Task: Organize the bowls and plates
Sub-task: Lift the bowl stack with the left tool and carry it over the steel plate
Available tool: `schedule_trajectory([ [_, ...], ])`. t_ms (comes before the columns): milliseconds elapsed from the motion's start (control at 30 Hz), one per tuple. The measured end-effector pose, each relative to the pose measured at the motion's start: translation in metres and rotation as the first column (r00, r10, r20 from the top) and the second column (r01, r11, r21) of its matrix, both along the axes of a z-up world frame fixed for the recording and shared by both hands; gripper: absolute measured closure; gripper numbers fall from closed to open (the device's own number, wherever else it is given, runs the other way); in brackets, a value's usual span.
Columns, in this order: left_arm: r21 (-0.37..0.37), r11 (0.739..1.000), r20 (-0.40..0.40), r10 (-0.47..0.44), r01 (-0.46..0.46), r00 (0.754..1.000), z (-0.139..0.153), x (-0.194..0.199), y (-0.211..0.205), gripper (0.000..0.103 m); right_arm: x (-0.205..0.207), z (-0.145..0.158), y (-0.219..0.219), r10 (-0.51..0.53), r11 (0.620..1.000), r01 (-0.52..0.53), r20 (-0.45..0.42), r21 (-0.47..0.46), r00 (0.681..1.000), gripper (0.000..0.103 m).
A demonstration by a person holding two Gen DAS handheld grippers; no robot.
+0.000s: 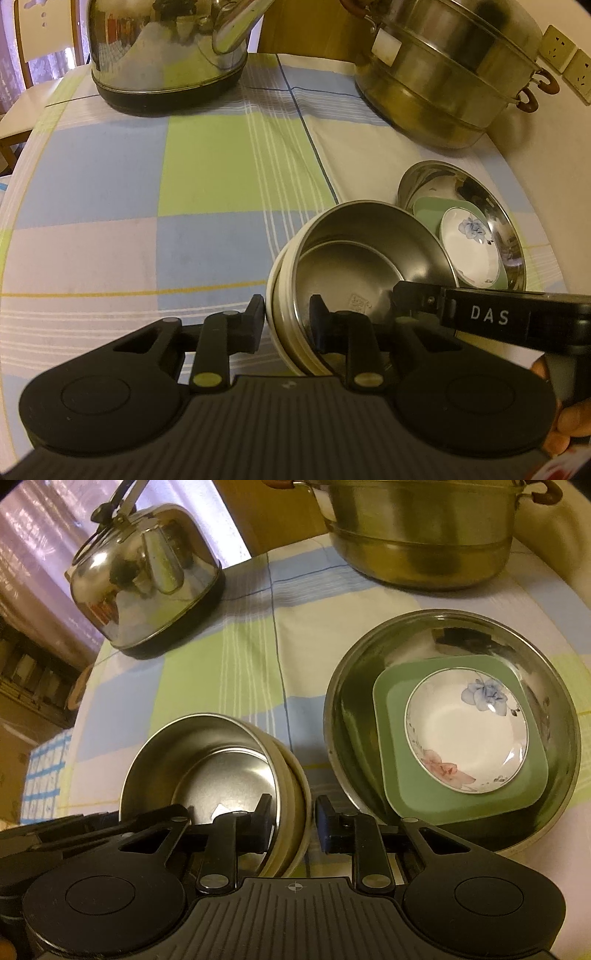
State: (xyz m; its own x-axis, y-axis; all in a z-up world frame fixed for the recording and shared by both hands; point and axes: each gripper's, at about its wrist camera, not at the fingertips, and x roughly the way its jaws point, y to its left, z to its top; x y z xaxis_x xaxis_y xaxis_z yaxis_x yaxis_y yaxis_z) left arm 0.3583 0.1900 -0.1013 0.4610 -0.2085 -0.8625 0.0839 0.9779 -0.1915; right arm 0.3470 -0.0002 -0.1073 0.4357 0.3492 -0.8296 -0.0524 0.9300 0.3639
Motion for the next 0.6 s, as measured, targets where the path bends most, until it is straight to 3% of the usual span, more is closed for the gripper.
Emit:
schedule_trajectory([
  [600, 0.041, 0.999, -0.005, -0.023, 0.024, 1.000, 0.0102, -0.0093, -0.0064, 0.079, -0.0071, 0.0065, 0.0036, 0.059, 0.997, -0.059, -0.007, -0.050, 0.998, 0.086],
])
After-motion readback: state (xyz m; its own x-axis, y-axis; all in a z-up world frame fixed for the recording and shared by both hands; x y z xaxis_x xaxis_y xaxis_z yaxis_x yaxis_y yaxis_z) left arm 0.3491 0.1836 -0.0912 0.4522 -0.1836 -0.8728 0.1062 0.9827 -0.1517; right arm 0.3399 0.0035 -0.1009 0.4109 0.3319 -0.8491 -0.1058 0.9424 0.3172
